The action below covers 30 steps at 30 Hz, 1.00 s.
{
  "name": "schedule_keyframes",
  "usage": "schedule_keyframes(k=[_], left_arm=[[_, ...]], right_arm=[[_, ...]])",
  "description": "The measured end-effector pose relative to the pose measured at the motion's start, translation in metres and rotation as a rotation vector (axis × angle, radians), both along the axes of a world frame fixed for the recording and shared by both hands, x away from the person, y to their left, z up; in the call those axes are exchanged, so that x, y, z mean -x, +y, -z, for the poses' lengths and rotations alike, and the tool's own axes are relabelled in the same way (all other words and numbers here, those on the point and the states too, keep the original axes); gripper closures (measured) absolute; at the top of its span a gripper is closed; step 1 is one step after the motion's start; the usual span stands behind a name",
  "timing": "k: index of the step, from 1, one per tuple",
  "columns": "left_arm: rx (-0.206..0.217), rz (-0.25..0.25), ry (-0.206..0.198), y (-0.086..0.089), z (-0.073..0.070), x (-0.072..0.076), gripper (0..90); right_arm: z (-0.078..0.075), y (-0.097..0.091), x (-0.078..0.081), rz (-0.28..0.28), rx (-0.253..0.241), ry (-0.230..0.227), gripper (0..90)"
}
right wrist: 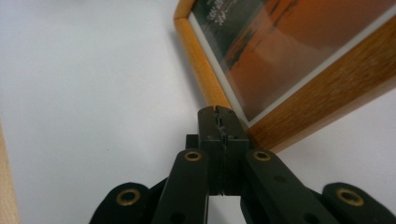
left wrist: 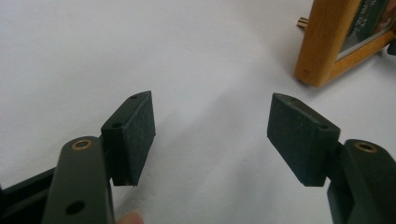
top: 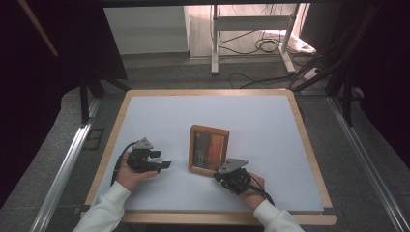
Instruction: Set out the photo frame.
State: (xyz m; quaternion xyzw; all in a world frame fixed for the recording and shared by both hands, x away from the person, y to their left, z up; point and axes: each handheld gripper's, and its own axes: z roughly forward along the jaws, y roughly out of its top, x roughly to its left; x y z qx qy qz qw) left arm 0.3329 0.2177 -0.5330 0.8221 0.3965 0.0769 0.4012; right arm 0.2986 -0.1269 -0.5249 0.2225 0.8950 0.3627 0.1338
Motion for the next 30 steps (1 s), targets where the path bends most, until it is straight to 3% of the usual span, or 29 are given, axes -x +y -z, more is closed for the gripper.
schedule_keyframes(k=[30], left_arm=[[-0.003,-0.001,-0.004,-0.003,-0.001,-0.001,32.0]], right_arm=[[0.000,-0.012,-0.004,0.006,-0.014,-0.012,90.0]])
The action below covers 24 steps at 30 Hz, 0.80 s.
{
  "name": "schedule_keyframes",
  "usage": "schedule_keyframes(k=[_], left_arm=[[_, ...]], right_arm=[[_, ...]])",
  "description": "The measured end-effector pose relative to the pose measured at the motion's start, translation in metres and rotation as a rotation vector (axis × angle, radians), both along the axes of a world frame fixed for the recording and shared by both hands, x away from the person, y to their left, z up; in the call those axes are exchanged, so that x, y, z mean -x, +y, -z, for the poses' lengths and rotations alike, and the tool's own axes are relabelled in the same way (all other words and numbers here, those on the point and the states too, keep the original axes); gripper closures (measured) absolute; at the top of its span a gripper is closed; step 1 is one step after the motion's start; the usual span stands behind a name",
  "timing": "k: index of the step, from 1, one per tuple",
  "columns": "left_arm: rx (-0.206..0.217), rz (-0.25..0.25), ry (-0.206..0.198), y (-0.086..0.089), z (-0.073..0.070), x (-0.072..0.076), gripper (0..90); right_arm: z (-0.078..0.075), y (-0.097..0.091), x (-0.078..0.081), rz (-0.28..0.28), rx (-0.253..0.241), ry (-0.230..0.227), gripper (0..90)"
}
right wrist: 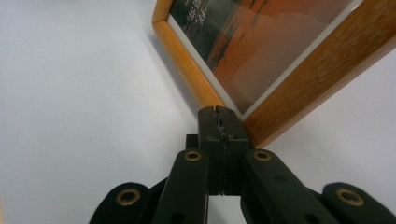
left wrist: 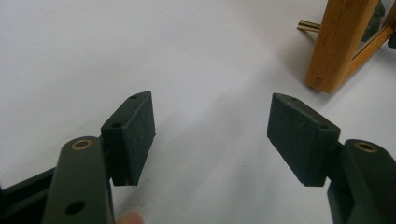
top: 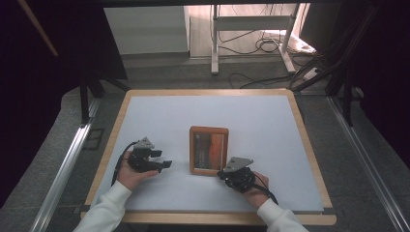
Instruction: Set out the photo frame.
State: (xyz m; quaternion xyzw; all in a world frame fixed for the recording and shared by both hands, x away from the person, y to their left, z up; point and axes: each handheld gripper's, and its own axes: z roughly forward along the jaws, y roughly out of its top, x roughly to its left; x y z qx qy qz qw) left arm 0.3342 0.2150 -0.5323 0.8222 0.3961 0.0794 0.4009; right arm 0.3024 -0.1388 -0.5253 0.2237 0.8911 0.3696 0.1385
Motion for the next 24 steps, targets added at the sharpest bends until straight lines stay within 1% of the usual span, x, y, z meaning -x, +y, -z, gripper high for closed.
schedule_keyframes(k=[2,5,6,7,8,9,10,11,12,13,14,15,16,19,20,21,22,23,24], left_arm=[[0.001,0.000,-0.002,0.000,0.000,0.001,32.0],[0.002,0.003,-0.011,0.000,-0.002,0.004,31.9],[0.002,0.003,-0.011,0.000,-0.002,0.004,31.9],[0.002,0.005,-0.015,0.000,-0.002,0.004,31.9],[0.002,0.008,-0.022,-0.002,-0.003,0.006,31.9],[0.000,0.009,-0.025,-0.002,-0.003,0.006,31.9],[0.000,0.009,-0.025,-0.002,-0.003,0.006,31.9],[-0.005,0.013,-0.028,-0.004,-0.003,0.007,31.9],[-0.008,0.016,-0.030,-0.004,-0.003,0.008,31.9],[-0.008,0.016,-0.030,-0.004,-0.003,0.008,31.9],[-0.012,0.017,-0.032,-0.005,-0.003,0.008,31.9],[-0.013,0.018,-0.034,-0.006,-0.003,0.009,31.9],[-0.013,0.018,-0.034,-0.006,-0.003,0.009,31.9],[-0.015,0.028,-0.040,-0.008,-0.003,0.011,31.7],[-0.015,0.028,-0.040,-0.008,-0.003,0.011,31.7],[-0.019,0.028,-0.045,-0.009,-0.003,0.013,31.6],[-0.023,0.029,-0.048,-0.009,-0.004,0.013,31.4],[-0.023,0.029,-0.048,-0.009,-0.004,0.013,31.1],[-0.023,0.023,-0.050,-0.010,-0.004,0.015,31.1]], right_arm=[[-0.001,0.000,0.002,-0.001,-0.008,-0.004,90.0],[-0.009,-0.004,0.012,-0.017,-0.039,-0.032,90.0],[-0.009,-0.004,0.012,-0.017,-0.039,-0.032,90.0],[-0.012,-0.006,0.015,-0.014,-0.046,-0.042,90.0],[-0.017,-0.013,0.017,0.011,-0.053,-0.061,89.8],[-0.019,-0.019,0.017,0.030,-0.061,-0.064,89.5],[-0.019,-0.019,0.017,0.030,-0.061,-0.064,89.5],[-0.022,-0.032,0.014,0.070,-0.090,-0.057,88.7],[-0.023,-0.039,0.013,0.087,-0.103,-0.055,88.2],[-0.023,-0.039,0.013,0.087,-0.103,-0.055,88.2],[-0.024,-0.046,0.011,0.103,-0.116,-0.057,87.1],[-0.026,-0.061,0.008,0.139,-0.141,-0.043,80.1],[-0.025,-0.068,0.006,0.156,-0.150,-0.038,73.9],[-0.023,-0.089,0.002,0.226,-0.171,-0.011,50.1],[-0.023,-0.089,0.002,0.226,-0.171,-0.011,50.1],[-0.020,-0.100,0.002,0.283,-0.183,-0.009,40.9],[-0.019,-0.106,0.003,0.301,-0.190,-0.006,37.7],[-0.019,-0.111,0.003,0.316,-0.196,-0.001,35.2],[-0.019,-0.111,0.003,0.316,-0.196,-0.001,35.2]])
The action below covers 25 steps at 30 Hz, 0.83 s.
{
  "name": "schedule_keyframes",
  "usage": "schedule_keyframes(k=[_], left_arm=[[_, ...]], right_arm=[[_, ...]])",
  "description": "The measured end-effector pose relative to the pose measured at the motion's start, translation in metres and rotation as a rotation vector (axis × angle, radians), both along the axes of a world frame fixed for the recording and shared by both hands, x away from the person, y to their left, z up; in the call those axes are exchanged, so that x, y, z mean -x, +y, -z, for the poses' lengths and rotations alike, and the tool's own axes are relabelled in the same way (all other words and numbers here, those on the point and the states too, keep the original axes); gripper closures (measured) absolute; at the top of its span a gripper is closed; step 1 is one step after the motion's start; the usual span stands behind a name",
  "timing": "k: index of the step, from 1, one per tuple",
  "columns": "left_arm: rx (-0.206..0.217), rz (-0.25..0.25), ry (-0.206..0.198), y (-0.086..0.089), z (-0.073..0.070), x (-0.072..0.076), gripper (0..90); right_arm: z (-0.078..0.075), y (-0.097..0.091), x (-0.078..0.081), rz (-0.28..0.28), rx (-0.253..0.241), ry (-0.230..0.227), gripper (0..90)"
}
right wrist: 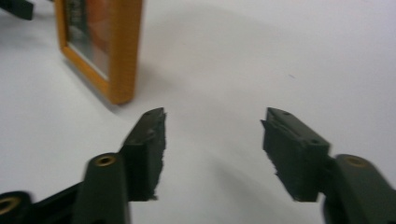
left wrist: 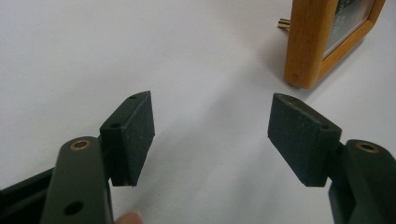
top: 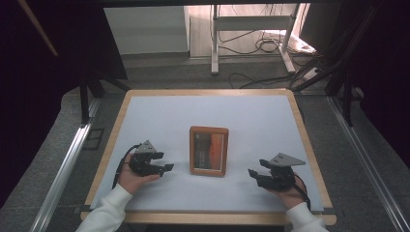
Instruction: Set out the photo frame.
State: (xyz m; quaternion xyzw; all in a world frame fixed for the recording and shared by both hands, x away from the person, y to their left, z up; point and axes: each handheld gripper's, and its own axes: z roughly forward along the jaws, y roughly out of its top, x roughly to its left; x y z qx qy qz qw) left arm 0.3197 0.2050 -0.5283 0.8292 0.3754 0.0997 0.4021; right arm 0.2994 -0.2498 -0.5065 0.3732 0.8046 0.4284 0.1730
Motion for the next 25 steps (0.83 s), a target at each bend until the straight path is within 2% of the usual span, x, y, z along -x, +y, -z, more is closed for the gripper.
schedule_keyframes(k=[3,5,7,10,13,16,25], left_arm=[[-0.015,0.003,-0.010,-0.001,0.000,0.004,30.6],[-0.022,0.002,-0.017,0.000,0.000,0.004,30.5],[-0.014,-0.005,-0.017,0.001,0.000,0.004,30.4],[-0.011,-0.008,-0.019,0.002,-0.001,0.004,30.4],[-0.012,-0.009,-0.019,0.003,0.000,0.004,30.4],[-0.012,-0.011,-0.020,0.005,0.000,0.004,30.4],[-0.016,-0.013,-0.020,0.006,0.000,0.003,30.4]], right_arm=[[0.000,-0.019,0.000,0.048,-0.007,-0.013,29.0],[0.001,-0.023,0.000,0.059,-0.004,-0.015,28.4],[0.005,-0.036,-0.005,0.096,0.003,0.000,27.5],[0.007,-0.040,-0.008,0.115,-0.007,0.010,27.2],[0.006,-0.040,-0.009,0.113,-0.015,0.001,26.9],[0.006,-0.033,-0.007,0.086,0.008,-0.018,25.1],[0.008,-0.032,-0.008,0.089,0.015,-0.021,23.1]])
